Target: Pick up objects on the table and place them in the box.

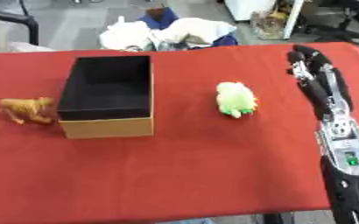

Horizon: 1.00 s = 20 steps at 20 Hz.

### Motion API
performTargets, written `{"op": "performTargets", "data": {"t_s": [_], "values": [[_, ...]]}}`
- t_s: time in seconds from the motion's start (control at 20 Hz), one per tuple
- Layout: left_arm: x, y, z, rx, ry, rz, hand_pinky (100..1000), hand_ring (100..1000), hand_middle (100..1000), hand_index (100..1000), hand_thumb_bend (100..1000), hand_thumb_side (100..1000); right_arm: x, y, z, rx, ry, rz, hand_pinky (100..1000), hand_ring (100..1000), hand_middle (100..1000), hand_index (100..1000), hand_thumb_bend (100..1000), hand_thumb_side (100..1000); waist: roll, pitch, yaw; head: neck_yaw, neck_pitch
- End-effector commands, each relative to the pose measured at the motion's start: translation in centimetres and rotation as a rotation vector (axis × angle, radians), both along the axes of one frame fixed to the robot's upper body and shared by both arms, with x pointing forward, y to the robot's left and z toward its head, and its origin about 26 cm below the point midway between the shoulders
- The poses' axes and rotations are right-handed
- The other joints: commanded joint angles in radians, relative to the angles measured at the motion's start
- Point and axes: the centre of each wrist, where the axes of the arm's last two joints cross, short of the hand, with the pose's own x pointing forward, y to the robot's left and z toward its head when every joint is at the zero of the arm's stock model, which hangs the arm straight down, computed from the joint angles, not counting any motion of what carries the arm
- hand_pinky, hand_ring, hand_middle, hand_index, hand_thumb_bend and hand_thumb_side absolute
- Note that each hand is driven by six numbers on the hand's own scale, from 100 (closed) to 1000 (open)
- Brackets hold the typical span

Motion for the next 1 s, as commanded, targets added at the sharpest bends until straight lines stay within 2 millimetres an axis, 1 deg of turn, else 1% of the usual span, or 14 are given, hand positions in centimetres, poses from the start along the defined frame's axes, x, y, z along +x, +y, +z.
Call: {"op": "performTargets", "data": {"t_s": [0.05, 0.1, 0.2, 0.65, 1.0], "values": [[0.9, 0.1, 0.4, 0.057, 0.000, -0.012, 741, 713, 701, 828, 459, 577, 0.2, -0.5, 1.2, -0.027, -0.025, 0.005, 735, 823, 720, 836, 100, 634, 0.004, -0.014, -0.001, 0.001, 0.005], [1.2, 0.0, 0.3, 0.065, 0.004, -0.013, 739, 708, 694, 826, 439, 561, 0.2, -0.5, 1.1, -0.027, -0.023, 0.005, 735, 823, 720, 836, 100, 636, 0.004, -0.014, -0.001, 0.001, 0.005], [1.7, -0.2, -0.1, 0.082, 0.007, -0.009, 736, 693, 694, 824, 468, 545, 0.2, -0.5, 1.1, -0.026, -0.022, 0.005, 735, 824, 720, 836, 100, 635, 0.004, -0.014, -0.002, 0.002, 0.005], [2.8, -0.6, -1.2, 0.157, -0.014, 0.015, 727, 696, 691, 819, 522, 493, 0.2, -0.5, 1.1, -0.023, -0.021, 0.005, 735, 824, 720, 835, 100, 640, 0.004, -0.014, -0.008, 0.002, 0.005], [3.3, -0.6, -1.6, 0.162, -0.068, 0.059, 721, 690, 685, 815, 539, 378, 0.2, -0.4, 1.0, -0.021, -0.020, 0.008, 735, 824, 720, 835, 100, 640, 0.002, -0.014, -0.013, 0.003, 0.005]]}}
